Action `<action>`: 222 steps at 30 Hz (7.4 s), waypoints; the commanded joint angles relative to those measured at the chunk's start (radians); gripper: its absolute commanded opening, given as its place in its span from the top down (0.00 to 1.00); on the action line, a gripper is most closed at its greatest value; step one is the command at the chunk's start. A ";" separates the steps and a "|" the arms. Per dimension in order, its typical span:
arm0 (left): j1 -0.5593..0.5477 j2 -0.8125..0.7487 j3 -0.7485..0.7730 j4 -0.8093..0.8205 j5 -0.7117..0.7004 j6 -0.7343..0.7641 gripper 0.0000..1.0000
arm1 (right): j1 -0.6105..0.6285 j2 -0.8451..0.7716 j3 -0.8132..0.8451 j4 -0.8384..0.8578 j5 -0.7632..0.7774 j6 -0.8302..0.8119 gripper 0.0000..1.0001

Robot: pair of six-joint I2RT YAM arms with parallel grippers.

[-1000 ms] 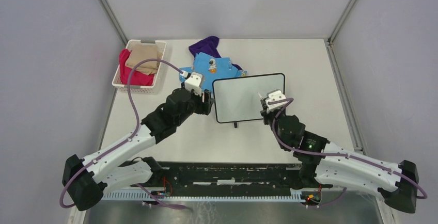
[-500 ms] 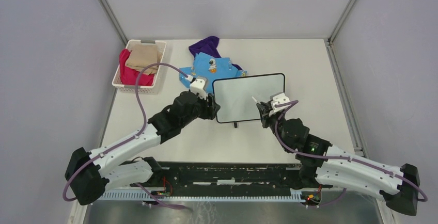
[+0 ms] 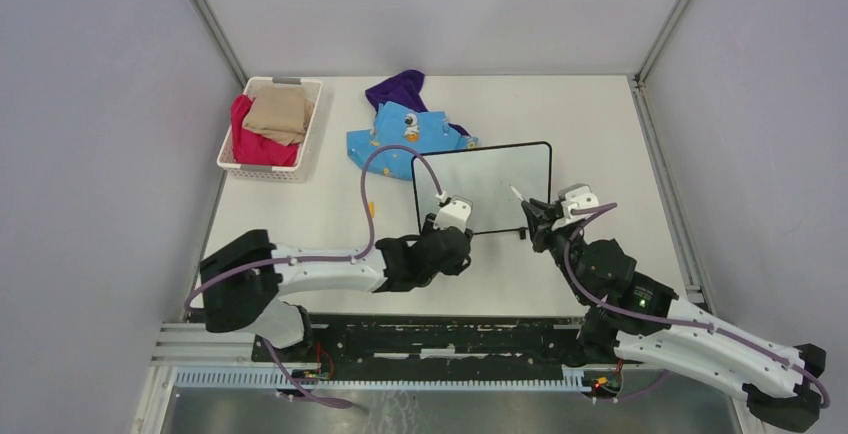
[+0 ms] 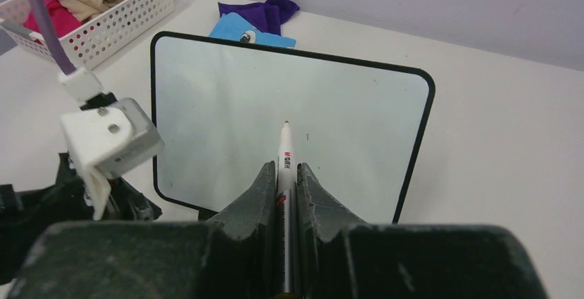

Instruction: Write a sentence on the whiteboard

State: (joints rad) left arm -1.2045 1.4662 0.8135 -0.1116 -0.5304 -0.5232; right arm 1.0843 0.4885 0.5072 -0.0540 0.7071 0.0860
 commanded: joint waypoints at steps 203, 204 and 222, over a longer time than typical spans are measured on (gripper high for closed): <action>0.400 -0.553 0.074 -0.002 -0.281 0.443 0.00 | 0.003 0.223 0.131 0.244 -0.147 -0.098 1.00; 0.416 -0.550 0.091 -0.018 -0.261 0.419 0.00 | 0.003 0.220 0.124 0.245 -0.141 -0.098 1.00; 0.591 -0.531 0.244 -0.195 -0.031 0.188 0.00 | 0.002 0.166 0.154 0.155 -0.107 -0.091 1.00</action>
State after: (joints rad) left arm -0.6170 0.9287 1.0126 -0.2596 -0.5266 -0.2695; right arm 1.0843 0.6617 0.6113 0.0883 0.5846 -0.0017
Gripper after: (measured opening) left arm 0.994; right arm 0.168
